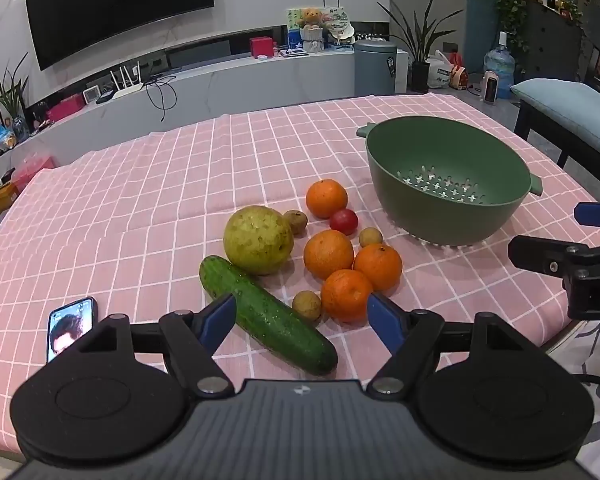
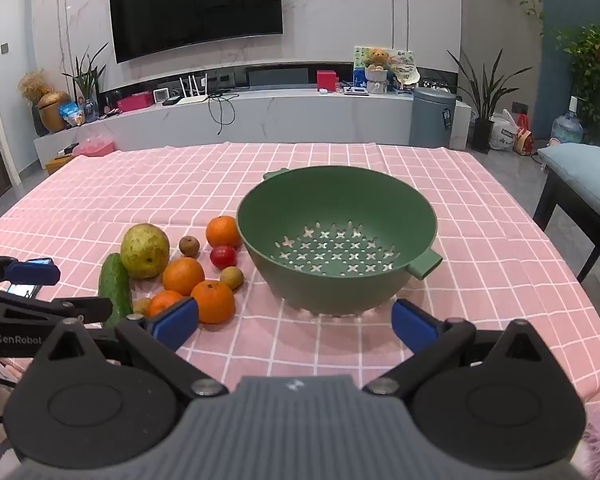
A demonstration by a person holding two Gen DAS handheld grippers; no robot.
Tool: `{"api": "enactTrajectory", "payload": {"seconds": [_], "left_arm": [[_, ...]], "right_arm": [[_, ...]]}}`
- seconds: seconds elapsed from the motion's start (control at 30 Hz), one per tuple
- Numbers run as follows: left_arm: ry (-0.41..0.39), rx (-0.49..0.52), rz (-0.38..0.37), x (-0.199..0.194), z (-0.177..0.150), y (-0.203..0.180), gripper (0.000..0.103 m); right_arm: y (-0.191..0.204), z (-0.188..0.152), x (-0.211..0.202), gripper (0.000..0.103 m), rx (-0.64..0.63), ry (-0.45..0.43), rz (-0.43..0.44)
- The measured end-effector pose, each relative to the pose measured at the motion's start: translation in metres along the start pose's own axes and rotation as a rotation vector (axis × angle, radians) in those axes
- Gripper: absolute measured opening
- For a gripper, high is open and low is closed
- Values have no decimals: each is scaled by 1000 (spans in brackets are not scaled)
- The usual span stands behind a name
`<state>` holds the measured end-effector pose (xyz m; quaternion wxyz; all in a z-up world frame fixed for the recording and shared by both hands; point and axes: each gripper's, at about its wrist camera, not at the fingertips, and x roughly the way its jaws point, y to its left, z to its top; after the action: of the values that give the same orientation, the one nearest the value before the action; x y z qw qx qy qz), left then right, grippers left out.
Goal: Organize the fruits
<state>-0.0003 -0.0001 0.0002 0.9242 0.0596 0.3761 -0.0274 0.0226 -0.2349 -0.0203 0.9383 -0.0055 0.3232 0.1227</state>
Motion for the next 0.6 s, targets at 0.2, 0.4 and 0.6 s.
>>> {"api": "enactTrajectory", "payload": {"seconds": [0.2, 0.4, 0.6], "left_arm": [[9, 7, 0, 0, -5, -3, 88], [30, -24, -19, 4, -2, 5, 88], [33, -29, -22, 5, -3, 4, 88]], "right_arm": [[2, -1, 2, 99, -3, 0, -6], [2, -1, 9, 99, -4, 23, -3], [4, -4, 6, 99, -17, 27, -7]]}}
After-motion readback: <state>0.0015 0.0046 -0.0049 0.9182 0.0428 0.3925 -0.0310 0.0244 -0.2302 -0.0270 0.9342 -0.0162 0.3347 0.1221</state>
